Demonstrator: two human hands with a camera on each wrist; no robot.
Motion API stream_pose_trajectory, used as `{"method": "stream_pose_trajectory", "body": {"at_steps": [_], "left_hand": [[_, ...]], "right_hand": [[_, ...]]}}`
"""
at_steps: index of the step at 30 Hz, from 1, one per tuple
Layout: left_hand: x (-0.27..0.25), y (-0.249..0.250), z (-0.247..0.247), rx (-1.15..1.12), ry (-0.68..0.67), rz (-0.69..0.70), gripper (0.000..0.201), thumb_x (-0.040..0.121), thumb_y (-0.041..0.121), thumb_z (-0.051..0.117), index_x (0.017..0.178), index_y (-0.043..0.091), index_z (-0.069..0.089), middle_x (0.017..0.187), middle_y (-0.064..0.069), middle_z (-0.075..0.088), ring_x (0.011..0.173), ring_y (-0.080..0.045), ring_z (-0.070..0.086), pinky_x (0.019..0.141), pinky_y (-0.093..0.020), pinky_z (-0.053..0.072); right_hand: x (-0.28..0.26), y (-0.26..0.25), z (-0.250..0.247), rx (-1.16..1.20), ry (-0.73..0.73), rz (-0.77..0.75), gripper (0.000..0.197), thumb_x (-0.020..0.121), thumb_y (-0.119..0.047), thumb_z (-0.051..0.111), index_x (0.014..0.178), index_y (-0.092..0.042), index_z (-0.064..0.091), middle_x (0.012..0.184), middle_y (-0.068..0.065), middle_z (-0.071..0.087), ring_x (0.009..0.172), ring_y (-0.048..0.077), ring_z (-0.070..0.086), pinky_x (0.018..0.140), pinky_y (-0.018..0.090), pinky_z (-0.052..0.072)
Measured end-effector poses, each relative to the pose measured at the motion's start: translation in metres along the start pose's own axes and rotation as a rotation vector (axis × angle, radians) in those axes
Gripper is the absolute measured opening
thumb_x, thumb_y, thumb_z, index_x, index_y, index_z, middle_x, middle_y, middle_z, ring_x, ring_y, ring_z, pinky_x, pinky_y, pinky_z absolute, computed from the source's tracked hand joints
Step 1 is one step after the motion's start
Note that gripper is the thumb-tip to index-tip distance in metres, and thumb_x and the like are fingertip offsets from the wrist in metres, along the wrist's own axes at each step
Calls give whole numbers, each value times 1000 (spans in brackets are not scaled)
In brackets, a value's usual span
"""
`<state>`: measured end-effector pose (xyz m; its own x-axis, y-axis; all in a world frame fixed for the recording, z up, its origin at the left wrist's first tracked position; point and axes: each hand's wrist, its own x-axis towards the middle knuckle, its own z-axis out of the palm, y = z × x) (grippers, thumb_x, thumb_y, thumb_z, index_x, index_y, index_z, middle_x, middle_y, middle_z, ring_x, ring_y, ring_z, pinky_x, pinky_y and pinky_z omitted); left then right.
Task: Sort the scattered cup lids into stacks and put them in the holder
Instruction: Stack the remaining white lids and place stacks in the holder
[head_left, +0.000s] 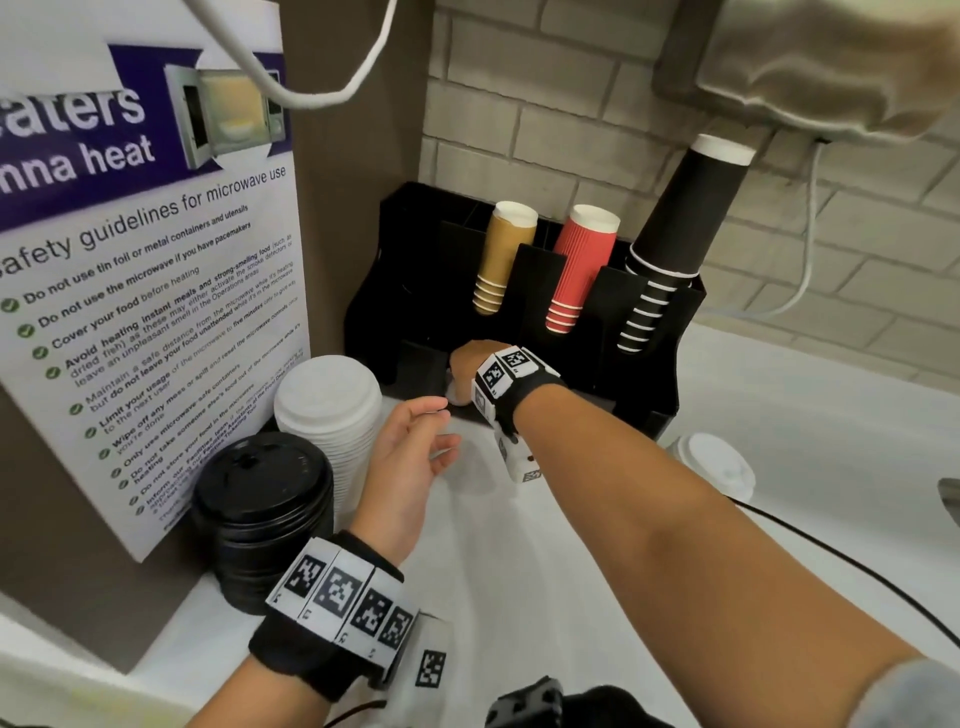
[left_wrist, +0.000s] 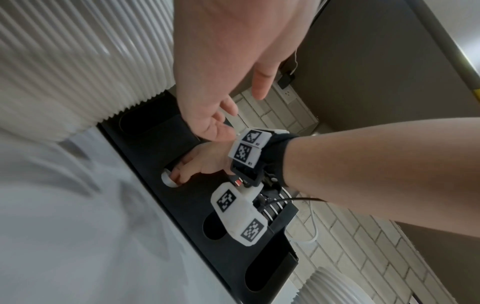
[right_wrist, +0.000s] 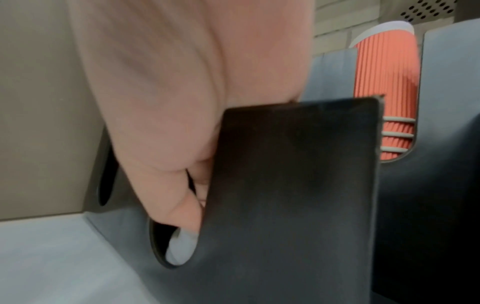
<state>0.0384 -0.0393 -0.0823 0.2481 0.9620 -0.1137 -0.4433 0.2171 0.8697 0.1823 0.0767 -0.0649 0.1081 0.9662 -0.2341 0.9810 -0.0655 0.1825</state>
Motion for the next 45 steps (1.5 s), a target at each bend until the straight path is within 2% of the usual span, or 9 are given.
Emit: {"method": "stream_pose_trajectory", "body": {"at_steps": [4, 7, 12, 17, 22, 28, 33, 40, 45], "left_hand": [[1, 0, -5, -1, 7, -14, 17, 96, 7, 51, 95, 16, 64, 92, 3, 58, 78, -13, 60, 75, -25, 50], [2, 1, -7, 19, -27, -34, 18, 96, 7, 50, 93, 18, 65, 89, 3, 59, 78, -14, 60, 72, -24, 49], [3, 1, -5, 80, -88, -81, 21, 95, 8, 50, 91, 19, 67, 84, 2, 59, 70, -14, 62, 68, -23, 48], [3, -6, 1, 118, -136, -123, 20, 96, 11, 50, 92, 20, 67, 85, 1, 59, 70, -15, 62, 70, -26, 48], [3, -10, 6, 141, -175, -142, 19, 96, 13, 51, 93, 21, 68, 85, 1, 60, 70, -14, 63, 71, -27, 48], [3, -11, 12, 169, -198, -142, 21, 96, 12, 49, 93, 21, 69, 86, 1, 60, 69, -13, 63, 71, -27, 49], [1, -12, 17, 219, -235, -115, 20, 96, 13, 51, 96, 22, 69, 90, 0, 61, 72, -12, 65, 69, -25, 50], [-15, -11, 35, 202, -591, -139, 55, 76, 52, 70, 128, 46, 54, 131, 4, 59, 109, -19, 66, 87, -34, 55], [-18, -13, 41, -49, -743, -198, 78, 68, 51, 82, 137, 41, 47, 134, -4, 59, 120, -28, 60, 88, -43, 55]], "right_hand": [[-10, -3, -8, -38, -78, 32, 32, 92, -30, 51, 115, -10, 60, 108, 5, 60, 111, 30, 56, 97, 45, 39], [-49, 14, -22, 270, 135, -17, 41, 92, -25, 51, 131, -13, 53, 131, 11, 51, 127, 31, 41, 103, 45, 31], [-149, 77, -16, 605, 441, 156, 44, 89, -25, 61, 132, -20, 54, 130, 9, 53, 125, 32, 44, 104, 48, 37], [-221, 134, 11, 624, 267, 490, 69, 73, -42, 79, 134, -33, 47, 130, 5, 46, 127, 31, 36, 103, 43, 36], [-233, 154, 39, 721, 106, 501, 91, 61, -43, 87, 137, -45, 37, 118, -3, 41, 110, 18, 42, 91, 34, 38], [-227, 159, 53, 753, 180, 494, 74, 68, -34, 84, 132, -38, 46, 118, 2, 49, 106, 18, 45, 85, 29, 36], [-232, 159, 42, 696, 236, 502, 70, 68, -37, 82, 129, -39, 47, 121, 1, 53, 115, 23, 48, 102, 47, 39], [-232, 102, 5, 1054, 455, -80, 64, 69, -25, 84, 124, -35, 55, 122, -20, 56, 116, 2, 51, 94, 15, 41], [-219, 62, 8, 1274, 408, -248, 64, 73, -11, 81, 128, -19, 51, 121, 4, 59, 114, 22, 57, 98, 46, 49]]}}
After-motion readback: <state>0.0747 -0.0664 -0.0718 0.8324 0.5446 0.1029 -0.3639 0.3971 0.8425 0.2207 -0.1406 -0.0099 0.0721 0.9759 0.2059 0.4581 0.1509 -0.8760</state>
